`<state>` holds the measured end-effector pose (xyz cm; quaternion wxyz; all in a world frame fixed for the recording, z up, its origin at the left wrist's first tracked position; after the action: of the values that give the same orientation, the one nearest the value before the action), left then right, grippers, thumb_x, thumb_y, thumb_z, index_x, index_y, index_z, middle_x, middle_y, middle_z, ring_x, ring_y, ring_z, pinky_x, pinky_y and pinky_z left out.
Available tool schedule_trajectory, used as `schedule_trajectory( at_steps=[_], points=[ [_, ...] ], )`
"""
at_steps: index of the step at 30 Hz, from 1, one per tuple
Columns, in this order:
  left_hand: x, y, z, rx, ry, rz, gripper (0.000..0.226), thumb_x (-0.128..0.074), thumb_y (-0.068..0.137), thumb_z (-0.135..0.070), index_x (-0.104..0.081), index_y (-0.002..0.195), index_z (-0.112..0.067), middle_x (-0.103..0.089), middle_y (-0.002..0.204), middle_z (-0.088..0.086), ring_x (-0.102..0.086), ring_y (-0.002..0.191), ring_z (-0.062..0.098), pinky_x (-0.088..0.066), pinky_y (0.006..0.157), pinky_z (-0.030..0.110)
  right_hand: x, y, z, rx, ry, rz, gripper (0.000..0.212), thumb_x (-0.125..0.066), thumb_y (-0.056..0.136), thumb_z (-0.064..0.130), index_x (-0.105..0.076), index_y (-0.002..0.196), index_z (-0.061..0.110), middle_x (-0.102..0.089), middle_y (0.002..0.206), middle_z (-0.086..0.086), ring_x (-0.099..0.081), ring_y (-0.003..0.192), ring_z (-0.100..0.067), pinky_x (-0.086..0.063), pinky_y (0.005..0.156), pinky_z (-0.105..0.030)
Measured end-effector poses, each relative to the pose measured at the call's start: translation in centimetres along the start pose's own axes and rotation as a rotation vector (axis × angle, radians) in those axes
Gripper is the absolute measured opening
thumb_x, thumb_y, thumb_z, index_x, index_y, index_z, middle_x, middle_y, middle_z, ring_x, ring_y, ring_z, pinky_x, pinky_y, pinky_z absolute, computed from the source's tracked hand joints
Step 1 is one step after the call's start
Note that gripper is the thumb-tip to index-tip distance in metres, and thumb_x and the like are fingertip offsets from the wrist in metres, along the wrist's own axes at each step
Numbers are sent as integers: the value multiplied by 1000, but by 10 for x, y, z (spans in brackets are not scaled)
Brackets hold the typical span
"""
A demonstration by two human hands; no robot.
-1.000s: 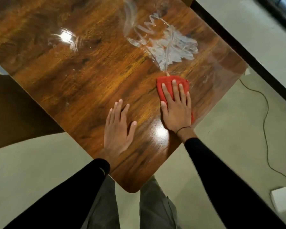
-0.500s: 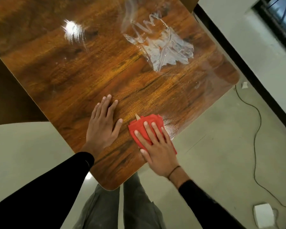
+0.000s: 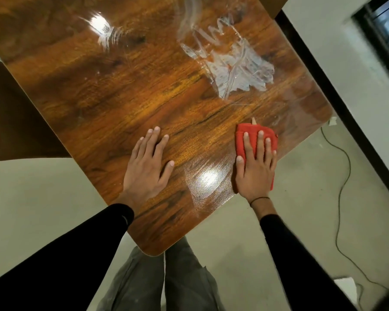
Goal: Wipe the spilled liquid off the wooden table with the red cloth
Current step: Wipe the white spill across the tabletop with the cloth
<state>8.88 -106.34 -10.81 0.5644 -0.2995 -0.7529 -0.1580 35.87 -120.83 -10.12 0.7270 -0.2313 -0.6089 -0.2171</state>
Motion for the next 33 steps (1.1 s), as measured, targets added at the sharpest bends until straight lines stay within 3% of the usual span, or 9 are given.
schedule_trajectory(
  at_steps=[3,5,11,14,20,23,26,30,33],
  points=[
    [0,1,1,2,-2,-1,68,-33,115,-49,-28,173,-14,-14,185,11,-6,173,25,-11,140,48,-4,-18,29,-219,23,-24,69,-32,117,43,-21,182,23,-9,190,-15,-12,175,-41,-18,138,-66],
    [-1,2,1,-3,-2,-7,69,-34,115,-50,-28,173,-14,-14,185,12,-6,173,25,-11,140,49,-12,-37,49,-197,18,-17,70,-32,118,43,-15,183,22,-3,190,-16,-6,176,-41,-15,139,-67],
    [-2,3,-3,11,-5,2,74,-36,112,-56,-30,172,-13,-18,183,14,-13,172,30,-14,139,51,-32,-86,54,416,4,143,71,-34,119,51,-11,183,31,1,191,-9,0,177,-37,-8,140,-65],
    [0,5,-6,36,0,16,78,-37,109,-60,-30,171,-13,-18,183,14,-15,171,31,-14,139,51,-21,-57,19,538,-33,167,70,-33,119,51,-12,183,34,0,191,-6,-1,177,-35,-12,140,-65],
    [-8,2,-14,86,-26,16,86,-43,102,-66,-30,172,-17,-10,186,7,-12,172,28,-6,140,47,11,72,-79,327,-54,91,69,-32,118,47,-14,183,33,-3,191,-7,-4,177,-34,-14,140,-64],
    [-24,15,-74,49,-52,20,86,-45,102,-66,-29,172,-18,-10,186,7,-11,171,28,-11,139,52,24,132,-134,226,-39,93,69,-33,118,47,-14,182,33,-6,191,-8,-5,177,-35,-11,140,-64],
    [-46,51,-146,16,-64,14,82,-44,105,-62,-32,170,-14,-18,183,12,-18,170,31,-4,140,43,39,180,-176,129,4,78,68,-32,118,46,-17,182,32,-8,190,-10,-8,176,-37,-11,140,-64],
    [-60,74,-174,53,29,38,82,-39,107,-64,-28,173,-16,-15,184,10,-14,171,28,-2,140,43,47,220,-205,6,83,112,69,-29,118,46,-16,183,27,-15,187,-20,-24,170,-47,-30,134,-65],
    [-64,64,-164,25,38,42,83,-35,109,-66,-23,175,-18,-9,186,7,-7,173,24,-4,140,46,43,209,-195,-118,87,101,69,-27,120,46,-10,183,25,-14,187,-23,-22,171,-47,-25,138,-63]
  ],
)
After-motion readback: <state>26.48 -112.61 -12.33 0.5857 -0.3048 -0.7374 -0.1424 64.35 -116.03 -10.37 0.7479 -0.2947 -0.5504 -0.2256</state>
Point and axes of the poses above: each hand's wrist, its own y-axis towards the middle knuckle, its own x-axis out of the back of the hand, z = x × y, the point moved 5 cm from there along y, towards the middle knuckle
